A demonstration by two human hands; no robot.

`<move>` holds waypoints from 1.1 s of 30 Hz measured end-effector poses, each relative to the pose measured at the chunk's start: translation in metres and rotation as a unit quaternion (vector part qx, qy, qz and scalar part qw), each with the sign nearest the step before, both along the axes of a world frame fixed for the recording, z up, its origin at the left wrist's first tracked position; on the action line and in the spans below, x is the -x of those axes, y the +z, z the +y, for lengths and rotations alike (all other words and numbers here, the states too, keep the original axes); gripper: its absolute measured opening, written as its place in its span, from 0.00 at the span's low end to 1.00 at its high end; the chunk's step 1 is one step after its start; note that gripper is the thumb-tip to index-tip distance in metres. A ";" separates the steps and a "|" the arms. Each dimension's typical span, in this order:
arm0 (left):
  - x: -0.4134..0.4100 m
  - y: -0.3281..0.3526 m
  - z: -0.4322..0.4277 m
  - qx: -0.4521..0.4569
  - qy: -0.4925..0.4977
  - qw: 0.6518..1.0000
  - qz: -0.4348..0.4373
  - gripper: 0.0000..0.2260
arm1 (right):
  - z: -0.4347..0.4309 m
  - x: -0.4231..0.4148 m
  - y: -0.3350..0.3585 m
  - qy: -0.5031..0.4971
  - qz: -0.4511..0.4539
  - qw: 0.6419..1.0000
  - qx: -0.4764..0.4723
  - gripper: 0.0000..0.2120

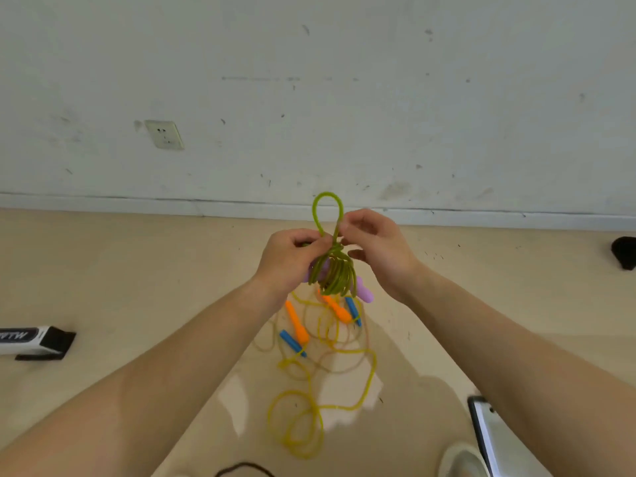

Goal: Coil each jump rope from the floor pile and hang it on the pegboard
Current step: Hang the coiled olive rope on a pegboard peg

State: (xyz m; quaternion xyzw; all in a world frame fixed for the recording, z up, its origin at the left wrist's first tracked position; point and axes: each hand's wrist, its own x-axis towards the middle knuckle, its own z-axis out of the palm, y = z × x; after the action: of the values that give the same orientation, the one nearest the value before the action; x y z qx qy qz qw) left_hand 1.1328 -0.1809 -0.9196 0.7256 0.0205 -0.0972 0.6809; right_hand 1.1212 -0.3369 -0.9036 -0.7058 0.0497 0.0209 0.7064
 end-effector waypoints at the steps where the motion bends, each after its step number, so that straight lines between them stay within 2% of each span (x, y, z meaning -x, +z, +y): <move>1: -0.020 0.000 0.001 -0.013 -0.005 1.000 -0.007 0.06 | 0.002 -0.018 -0.003 0.006 -0.009 1.000 0.021 0.03; 5: -0.082 0.015 0.002 -0.055 -0.012 0.998 -0.013 0.07 | 0.007 -0.081 0.002 -0.028 0.001 0.998 0.063 0.03; 8: -0.101 0.062 -0.005 -0.064 0.000 0.998 -0.001 0.09 | 0.009 -0.104 0.042 -0.069 0.030 0.996 0.045 0.02; 11: -0.110 0.140 -0.013 -0.076 0.016 0.997 0.001 0.08 | 0.012 -0.110 0.114 -0.097 0.065 0.993 -0.026 0.02; 15: -0.117 0.259 -0.020 -0.051 0.044 0.997 0.033 0.08 | 0.008 -0.117 0.233 -0.111 0.077 0.989 -0.066 0.02; 23: -0.121 0.491 -0.031 -0.043 0.042 0.997 0.041 0.08 | -0.006 -0.121 0.461 -0.116 0.065 0.989 -0.069 0.02; 33: -0.156 0.676 -0.024 -0.050 -0.006 0.999 -0.011 0.07 | -0.004 -0.146 0.658 -0.121 0.020 0.992 -0.043 0.03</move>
State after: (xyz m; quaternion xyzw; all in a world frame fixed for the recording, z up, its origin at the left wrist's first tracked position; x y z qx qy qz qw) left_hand 1.2884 -0.2053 -0.2436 0.7599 0.0131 -0.0923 0.6433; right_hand 1.2668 -0.3408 -0.2461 -0.6634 0.1475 -0.0483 0.7320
